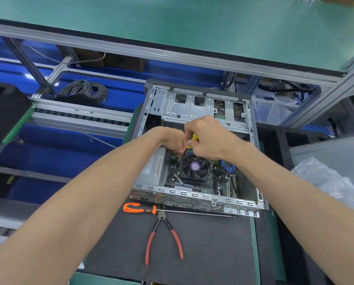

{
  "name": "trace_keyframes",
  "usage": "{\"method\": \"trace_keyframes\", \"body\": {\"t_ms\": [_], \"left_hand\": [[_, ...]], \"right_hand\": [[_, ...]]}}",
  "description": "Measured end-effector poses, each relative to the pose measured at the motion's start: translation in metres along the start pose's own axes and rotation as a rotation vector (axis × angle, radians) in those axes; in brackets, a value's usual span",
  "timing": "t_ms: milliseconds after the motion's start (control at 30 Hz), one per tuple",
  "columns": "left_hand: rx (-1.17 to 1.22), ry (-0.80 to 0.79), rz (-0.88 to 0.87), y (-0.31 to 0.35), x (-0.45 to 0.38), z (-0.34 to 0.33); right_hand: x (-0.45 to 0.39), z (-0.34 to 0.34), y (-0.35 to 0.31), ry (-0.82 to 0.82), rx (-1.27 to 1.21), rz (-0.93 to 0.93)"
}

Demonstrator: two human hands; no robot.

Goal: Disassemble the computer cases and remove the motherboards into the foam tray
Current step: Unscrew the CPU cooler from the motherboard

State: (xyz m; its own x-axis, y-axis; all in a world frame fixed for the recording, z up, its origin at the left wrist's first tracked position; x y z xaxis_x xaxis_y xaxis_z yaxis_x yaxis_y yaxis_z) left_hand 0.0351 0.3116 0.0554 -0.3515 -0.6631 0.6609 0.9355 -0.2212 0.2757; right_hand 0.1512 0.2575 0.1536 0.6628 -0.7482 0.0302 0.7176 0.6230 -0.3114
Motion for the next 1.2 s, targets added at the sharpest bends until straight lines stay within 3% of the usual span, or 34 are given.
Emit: {"method": "trace_keyframes", "body": {"t_ms": [300, 700, 900, 1200], "left_hand": [[-0.145, -0.065, 0.037, 0.001, 0.000, 0.001], [-0.049, -0.053, 0.050, -0.001, -0.002, 0.001], [-0.064, -0.031, 0.042, 0.001, 0.001, 0.003], [-0.077, -0.027, 0.006, 0.000, 0.004, 0.003]], "right_hand": [[-0.013, -0.013, 0.004, 0.016, 0.051, -0.051], [-0.015, -0.027, 0.007, -0.044, 0.066, -0.055], [-0.016, -0.023, 0.005, 0.010, 0.070, -0.047], [-0.026, -0.021, -0.007, -0.094, 0.181, -0.036]]}}
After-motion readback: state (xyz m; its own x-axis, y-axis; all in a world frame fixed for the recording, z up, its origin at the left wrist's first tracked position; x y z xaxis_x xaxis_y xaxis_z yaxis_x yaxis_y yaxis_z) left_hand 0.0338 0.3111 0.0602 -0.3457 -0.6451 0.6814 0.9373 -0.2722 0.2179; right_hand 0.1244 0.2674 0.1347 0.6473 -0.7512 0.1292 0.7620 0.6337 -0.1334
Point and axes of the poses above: each hand's wrist, its own x-axis away from the middle knuckle, its own z-axis out of the back of the hand, y = z × x, the point moved 3 cm from there along -x, towards the middle knuckle, and after that the axes turned 5 degrees about z, right-handed, at the moved point
